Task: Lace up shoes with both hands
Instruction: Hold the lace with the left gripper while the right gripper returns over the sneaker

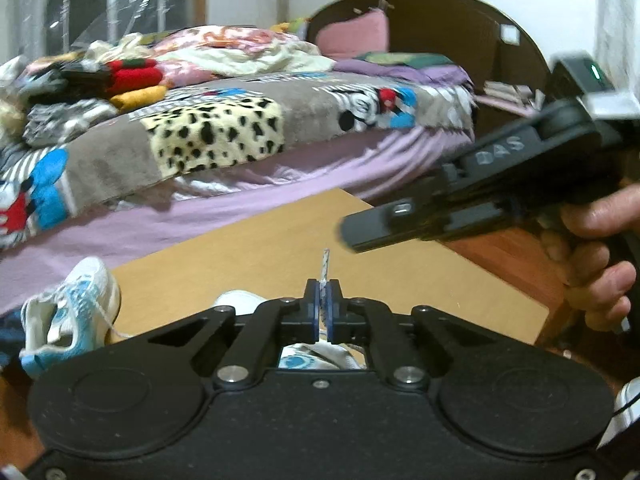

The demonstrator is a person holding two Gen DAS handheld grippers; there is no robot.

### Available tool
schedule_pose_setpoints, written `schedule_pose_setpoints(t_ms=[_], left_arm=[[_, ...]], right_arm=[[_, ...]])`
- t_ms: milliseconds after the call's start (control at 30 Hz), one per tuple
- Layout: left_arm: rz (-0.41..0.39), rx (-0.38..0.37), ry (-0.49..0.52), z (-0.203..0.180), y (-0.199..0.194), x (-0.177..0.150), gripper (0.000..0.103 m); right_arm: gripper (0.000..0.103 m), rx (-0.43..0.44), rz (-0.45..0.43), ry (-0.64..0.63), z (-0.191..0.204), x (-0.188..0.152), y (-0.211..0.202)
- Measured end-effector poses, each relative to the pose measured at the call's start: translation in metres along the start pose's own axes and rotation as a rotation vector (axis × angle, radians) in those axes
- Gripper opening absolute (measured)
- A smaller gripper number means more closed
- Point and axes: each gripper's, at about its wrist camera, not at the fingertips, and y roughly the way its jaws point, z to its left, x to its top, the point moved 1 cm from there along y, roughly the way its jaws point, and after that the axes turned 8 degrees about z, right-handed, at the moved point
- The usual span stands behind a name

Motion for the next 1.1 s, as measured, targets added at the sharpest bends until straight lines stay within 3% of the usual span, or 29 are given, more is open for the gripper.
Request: schedule_pose_setpoints(t_ms=[167, 467, 600, 967, 1100], left_arm=[[-0.060, 0.059, -0.083, 0.030, -0.022, 0.009, 0.002], [-0.129, 0.176, -0.228, 0.080, -0.067, 0.009, 0.002], [-0.138, 0.238, -0.286, 0.107, -0.084, 0.000, 0.002], [-0.105, 0.388, -0.377, 0.158, -0.111, -0.029, 0.002], [-0.067, 0.451, -0.358, 0.159, -0.106, -0.030, 0.002]], right_arm=[[0.008, -0.028, -0.050, 0.064, -0.010, 0.002, -0.011], [0.009, -0.191, 0.036, -0.068, 0.002, -0.009, 0.010], [0.019, -0.221, 0.047, -0.059, -0.001, -0.011, 0.014], [0.019, -0.284, 0.146, -0.099, 0.001, -0.030, 0.040], [0.026, -0.295, 0.168, -0.130, 0.005, -0.034, 0.047]])
